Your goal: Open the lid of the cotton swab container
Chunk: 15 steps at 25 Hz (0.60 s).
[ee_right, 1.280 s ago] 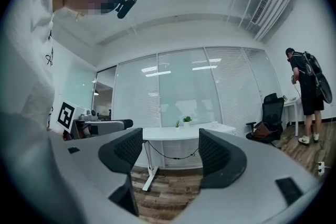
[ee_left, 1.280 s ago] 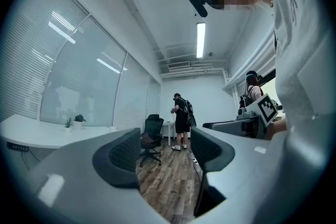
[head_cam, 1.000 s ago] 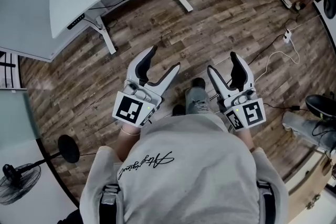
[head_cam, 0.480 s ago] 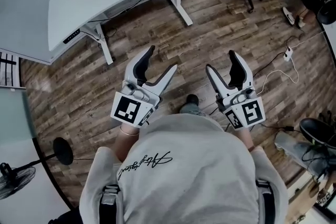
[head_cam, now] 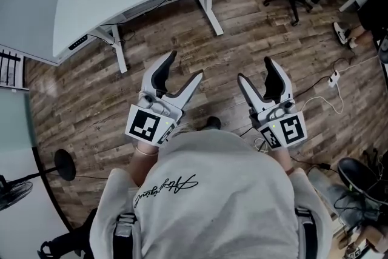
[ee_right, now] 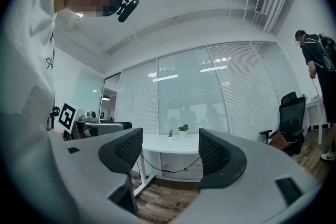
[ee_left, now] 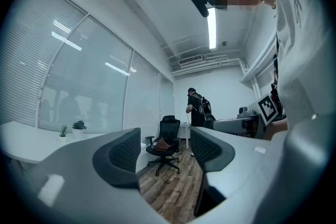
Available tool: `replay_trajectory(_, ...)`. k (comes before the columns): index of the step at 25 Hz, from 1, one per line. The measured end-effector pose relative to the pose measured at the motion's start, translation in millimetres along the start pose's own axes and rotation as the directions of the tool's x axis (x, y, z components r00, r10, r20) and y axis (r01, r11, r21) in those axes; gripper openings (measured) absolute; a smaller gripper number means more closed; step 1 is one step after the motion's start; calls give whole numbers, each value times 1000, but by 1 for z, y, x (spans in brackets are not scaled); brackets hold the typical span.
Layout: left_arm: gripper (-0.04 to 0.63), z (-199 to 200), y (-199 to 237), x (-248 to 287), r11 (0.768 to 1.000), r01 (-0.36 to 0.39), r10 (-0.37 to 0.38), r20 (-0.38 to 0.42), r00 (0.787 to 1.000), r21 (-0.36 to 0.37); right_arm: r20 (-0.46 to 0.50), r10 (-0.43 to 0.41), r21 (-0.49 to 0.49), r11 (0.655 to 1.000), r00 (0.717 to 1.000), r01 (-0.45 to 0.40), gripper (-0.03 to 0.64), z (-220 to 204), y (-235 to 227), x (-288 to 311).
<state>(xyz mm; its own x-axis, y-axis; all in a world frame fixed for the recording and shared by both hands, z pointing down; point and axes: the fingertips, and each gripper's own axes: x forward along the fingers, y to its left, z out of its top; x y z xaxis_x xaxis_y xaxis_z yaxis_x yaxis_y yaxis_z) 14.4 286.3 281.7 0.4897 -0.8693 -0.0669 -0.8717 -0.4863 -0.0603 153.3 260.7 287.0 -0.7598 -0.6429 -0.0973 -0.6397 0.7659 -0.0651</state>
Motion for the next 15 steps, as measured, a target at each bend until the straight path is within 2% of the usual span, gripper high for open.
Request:
replay_trajectory(5, 284, 0, 1, 14, 1000, -18, 18, -3, 1000, -7, -12, 21, 18, 1000, 1000, -20, 314, -4, -18, 7)
replay_trajectory(15, 284, 1, 15, 22, 1000, -15, 15, -12, 1000, -2, 9, 21, 48, 999, 1000, -21, 314, -2, -20, 21)
